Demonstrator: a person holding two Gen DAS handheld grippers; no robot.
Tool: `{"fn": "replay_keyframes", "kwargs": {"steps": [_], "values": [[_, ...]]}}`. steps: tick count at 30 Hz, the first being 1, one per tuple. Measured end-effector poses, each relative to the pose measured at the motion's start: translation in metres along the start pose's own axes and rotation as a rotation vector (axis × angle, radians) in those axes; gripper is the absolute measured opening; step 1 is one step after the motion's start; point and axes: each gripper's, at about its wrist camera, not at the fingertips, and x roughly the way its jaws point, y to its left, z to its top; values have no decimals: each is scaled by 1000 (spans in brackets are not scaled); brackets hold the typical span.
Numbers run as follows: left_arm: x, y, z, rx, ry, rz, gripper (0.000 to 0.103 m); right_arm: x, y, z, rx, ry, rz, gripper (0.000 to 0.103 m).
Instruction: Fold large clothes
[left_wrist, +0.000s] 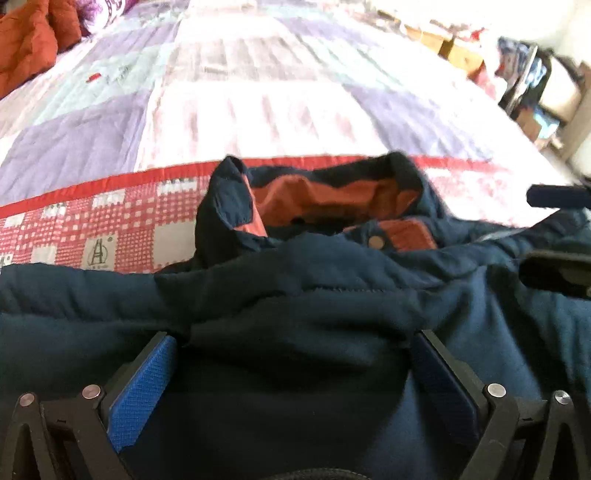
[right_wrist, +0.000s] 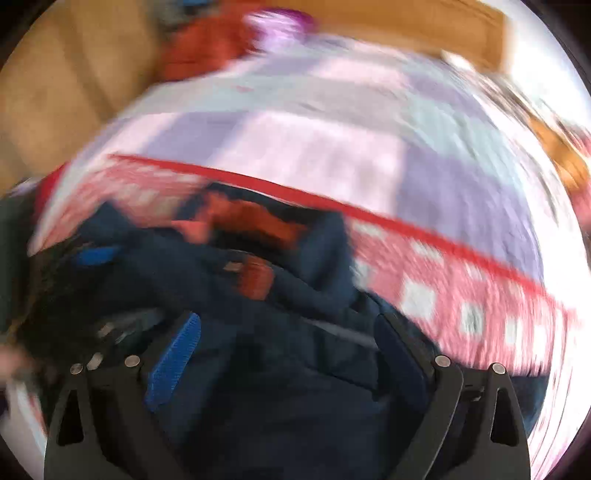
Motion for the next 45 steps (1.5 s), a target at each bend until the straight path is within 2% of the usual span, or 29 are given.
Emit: {"fn": "replay_keyframes", "kwargs": {"steps": [2, 4, 5, 8, 9, 12, 13, 14, 15, 16, 18, 21, 24, 26, 29, 30, 32, 33, 35, 37, 40, 42, 45], "values": [[-13, 0, -11, -10, -22, -20, 103, 0, 9, 4, -157, 44, 23, 97], [-20, -3, -22, -13, -34, -26, 103, 6, 13, 9, -260, 100, 6, 97], [-23, -4, -26, -12, -37, -27, 103, 9, 12, 12, -281, 121, 13, 97], [-27, -6, -36, -9, -35, -23, 103, 28, 2, 19, -255, 243, 148, 97], [-29, -7, -39, -5, -37, -26, 103, 31, 2, 16, -260, 261, 153, 94], [-30, -9, -43, 5, -37, -30, 103, 47, 4, 9, -258, 317, 190, 61], [-30, -9, -44, 8, -40, -29, 103, 50, 4, 8, -241, 315, 212, 40], [-30, -9, -44, 8, -41, -31, 103, 51, 6, 7, -238, 299, 213, 28], [-31, -8, -44, 4, -41, -33, 103, 50, 10, 7, -240, 279, 194, 6], [-31, -7, -43, -5, -41, -38, 103, 49, 11, 7, -241, 266, 177, 1], [-32, -6, -42, -12, -43, -45, 103, 45, 13, 7, -245, 242, 152, 0], [-37, -5, -38, -27, -56, -51, 103, 31, 16, 13, -248, 163, 72, 0], [-41, -4, -28, -40, -78, -62, 103, 16, 9, 36, -196, 49, -10, 0], [-43, -4, -21, -40, -92, -65, 103, 7, 0, 57, -147, 4, -6, 0], [-43, -2, -17, -47, -95, -71, 103, 11, 8, 61, -214, 91, 110, 1], [-43, -1, -19, -51, -94, -74, 103, 17, 14, 55, -255, 142, 121, 5], [-42, 0, -25, -60, -85, -81, 103, 31, 19, 38, -305, 263, 142, 42], [-41, -1, -28, -62, -79, -85, 103, 37, 19, 31, -314, 304, 135, 75], [-39, -2, -34, -58, -64, -92, 103, 38, 16, 23, -316, 302, 174, 79], [-37, -4, -40, -44, -50, -96, 103, 38, 7, 23, -266, 318, 245, 84], [-37, -7, -43, -25, -50, -90, 103, 52, 6, 15, -325, 388, 233, 84], [-37, -7, -44, -28, -51, -94, 103, 62, 3, 13, -304, 439, 259, 84], [-38, -7, -43, -38, -54, -102, 103, 63, 3, 10, -290, 440, 285, 82]]}}
